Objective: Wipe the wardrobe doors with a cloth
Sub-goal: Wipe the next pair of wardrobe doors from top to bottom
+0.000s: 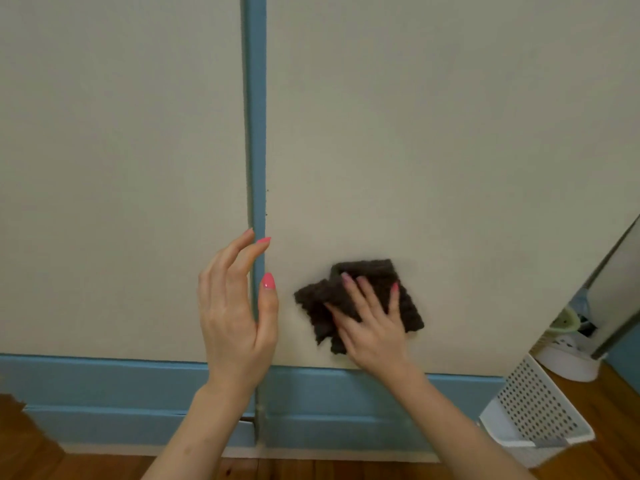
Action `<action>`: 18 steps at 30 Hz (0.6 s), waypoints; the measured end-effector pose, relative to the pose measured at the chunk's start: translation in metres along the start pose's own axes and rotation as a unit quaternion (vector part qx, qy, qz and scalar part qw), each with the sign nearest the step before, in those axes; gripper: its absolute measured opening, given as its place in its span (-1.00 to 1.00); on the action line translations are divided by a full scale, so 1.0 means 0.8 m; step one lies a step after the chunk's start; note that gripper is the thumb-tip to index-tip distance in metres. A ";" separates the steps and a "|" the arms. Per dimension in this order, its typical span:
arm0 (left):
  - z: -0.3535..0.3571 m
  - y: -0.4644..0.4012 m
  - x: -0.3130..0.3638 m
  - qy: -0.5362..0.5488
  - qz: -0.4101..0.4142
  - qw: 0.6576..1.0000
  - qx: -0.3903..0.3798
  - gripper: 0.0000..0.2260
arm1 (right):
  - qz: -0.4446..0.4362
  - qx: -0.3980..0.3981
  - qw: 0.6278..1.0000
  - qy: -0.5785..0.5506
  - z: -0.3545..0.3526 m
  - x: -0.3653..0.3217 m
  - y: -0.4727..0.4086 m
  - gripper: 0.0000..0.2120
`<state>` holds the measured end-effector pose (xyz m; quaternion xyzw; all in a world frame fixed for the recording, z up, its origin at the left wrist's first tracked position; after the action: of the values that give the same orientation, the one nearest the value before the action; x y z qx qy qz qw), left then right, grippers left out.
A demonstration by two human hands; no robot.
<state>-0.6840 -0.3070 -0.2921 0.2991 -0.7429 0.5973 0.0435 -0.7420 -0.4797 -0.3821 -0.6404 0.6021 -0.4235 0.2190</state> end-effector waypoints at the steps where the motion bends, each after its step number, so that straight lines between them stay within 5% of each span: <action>1: 0.000 -0.003 0.005 0.008 -0.001 1.000 0.003 -0.68 | 0.055 0.029 0.998 0.014 -0.024 0.042 0.008 -0.68; 3: 0.002 -0.007 0.019 0.020 0.004 1.000 0.007 -0.69 | 0.213 0.085 0.973 0.019 -0.066 0.131 0.042 -0.66; 7: 0.008 -0.008 0.045 0.032 0.032 0.999 0.006 -0.69 | 0.485 0.163 0.859 -0.031 -0.103 0.227 0.142 -0.51; 13: 0.009 -0.030 0.070 0.037 0.073 0.997 0.009 -0.69 | 0.565 0.242 0.785 -0.076 -0.106 0.234 0.130 -0.48; 18: -0.017 -0.086 0.095 0.049 0.107 0.992 0.039 -0.70 | 0.426 0.318 0.844 -0.075 -0.188 0.249 -0.024 -0.51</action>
<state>-0.7159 -0.3314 -0.1973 0.1894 -0.7441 0.6406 0.0039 -0.8690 -0.6326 -0.2293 -0.2459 0.6296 -0.4076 0.6141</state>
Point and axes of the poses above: each hand's wrist, its own y-axis away from the middle knuckle, its own z-axis out of the palm, x = y × z, the point moved 9 cm from there along -y, towards the middle knuckle, and after that the axes turned 11 degrees about -y, right-handed, at the moved point
